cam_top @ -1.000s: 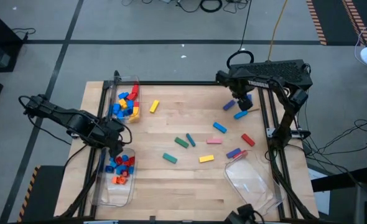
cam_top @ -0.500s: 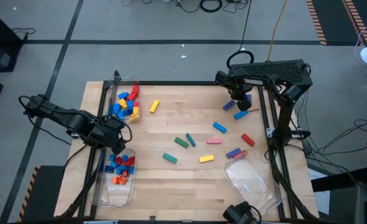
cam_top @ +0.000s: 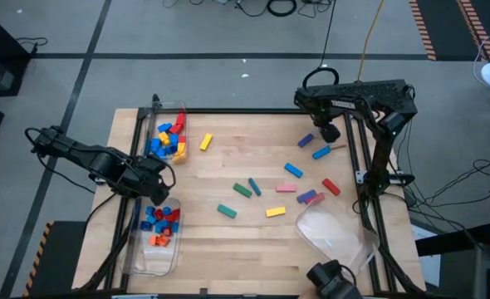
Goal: Sort blocks by size
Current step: Put the blue four stud game piece into the bottom left transparent bin
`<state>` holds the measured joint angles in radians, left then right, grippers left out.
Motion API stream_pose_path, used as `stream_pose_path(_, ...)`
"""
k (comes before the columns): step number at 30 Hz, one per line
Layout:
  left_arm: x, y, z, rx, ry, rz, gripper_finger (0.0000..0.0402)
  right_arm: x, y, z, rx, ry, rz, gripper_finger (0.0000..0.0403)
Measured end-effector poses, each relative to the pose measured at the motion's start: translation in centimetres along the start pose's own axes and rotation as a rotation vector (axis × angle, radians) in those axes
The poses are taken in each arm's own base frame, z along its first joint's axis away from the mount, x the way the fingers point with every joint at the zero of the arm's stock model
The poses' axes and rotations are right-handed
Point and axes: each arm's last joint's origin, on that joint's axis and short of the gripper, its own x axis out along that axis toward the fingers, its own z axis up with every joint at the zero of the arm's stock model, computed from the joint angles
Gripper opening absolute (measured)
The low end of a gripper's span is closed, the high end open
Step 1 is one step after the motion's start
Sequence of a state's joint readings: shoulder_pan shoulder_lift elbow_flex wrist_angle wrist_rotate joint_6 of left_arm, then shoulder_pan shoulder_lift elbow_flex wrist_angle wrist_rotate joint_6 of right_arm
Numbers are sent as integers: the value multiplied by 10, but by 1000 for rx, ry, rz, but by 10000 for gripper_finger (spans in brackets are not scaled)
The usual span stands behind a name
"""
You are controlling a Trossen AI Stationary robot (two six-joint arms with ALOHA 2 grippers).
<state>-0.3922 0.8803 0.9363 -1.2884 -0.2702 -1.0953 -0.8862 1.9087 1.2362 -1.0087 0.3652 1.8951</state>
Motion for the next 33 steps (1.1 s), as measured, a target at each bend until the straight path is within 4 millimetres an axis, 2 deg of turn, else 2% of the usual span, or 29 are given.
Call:
stream_pose_path(7,0,0,0,-51,7,-4,280,5,4,14,-58,-27,-7,221)
stream_pose_path(22,0,0,0,-96,-15,8,280,4,2,3,-77,7,-13,221)
stream_pose_path(28,0,0,1,-128,-18,9,280,30,-3,-5,-128,49,-83,221)
stream_pose_path(33,0,0,0,-131,-2,-2,280,24,0,-3,-115,22,-32,216)
